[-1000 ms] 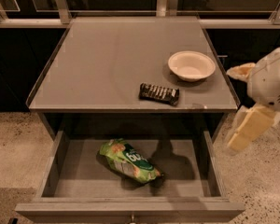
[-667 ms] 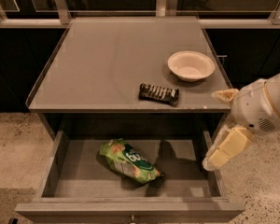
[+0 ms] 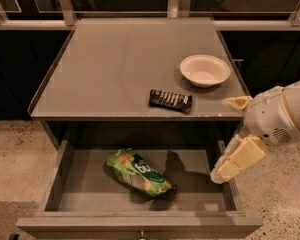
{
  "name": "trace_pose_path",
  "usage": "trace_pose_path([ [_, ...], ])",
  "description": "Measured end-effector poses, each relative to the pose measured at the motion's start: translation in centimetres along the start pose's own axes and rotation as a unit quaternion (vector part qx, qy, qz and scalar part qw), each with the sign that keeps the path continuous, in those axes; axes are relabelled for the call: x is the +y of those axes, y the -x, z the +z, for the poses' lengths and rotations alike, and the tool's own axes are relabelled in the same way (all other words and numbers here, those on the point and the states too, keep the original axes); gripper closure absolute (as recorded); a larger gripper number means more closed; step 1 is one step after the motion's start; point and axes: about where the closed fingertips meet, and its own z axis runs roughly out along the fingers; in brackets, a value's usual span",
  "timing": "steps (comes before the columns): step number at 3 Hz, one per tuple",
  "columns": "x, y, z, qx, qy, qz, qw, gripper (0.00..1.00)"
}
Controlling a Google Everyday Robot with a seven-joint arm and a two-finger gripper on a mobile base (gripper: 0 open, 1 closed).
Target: Pick green rice chip bag from top drawer and place on counter
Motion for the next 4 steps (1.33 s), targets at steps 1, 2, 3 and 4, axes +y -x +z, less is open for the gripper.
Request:
trace_pose_path([
  [1,0.8,-2.8,2.5,-0.016,0.004,0.035,0.9992,0.0],
  [2,2.3,-5.5,6.4,-0.023,0.011,0.072,0.9971,0.0],
  [3,3.5,-6.9,10.0,-0.023,0.031,0.092,0.995,0.0],
  [4,3.6,-7.2,9.9,-0.022,0.023,0.097,0.9947,0.0],
])
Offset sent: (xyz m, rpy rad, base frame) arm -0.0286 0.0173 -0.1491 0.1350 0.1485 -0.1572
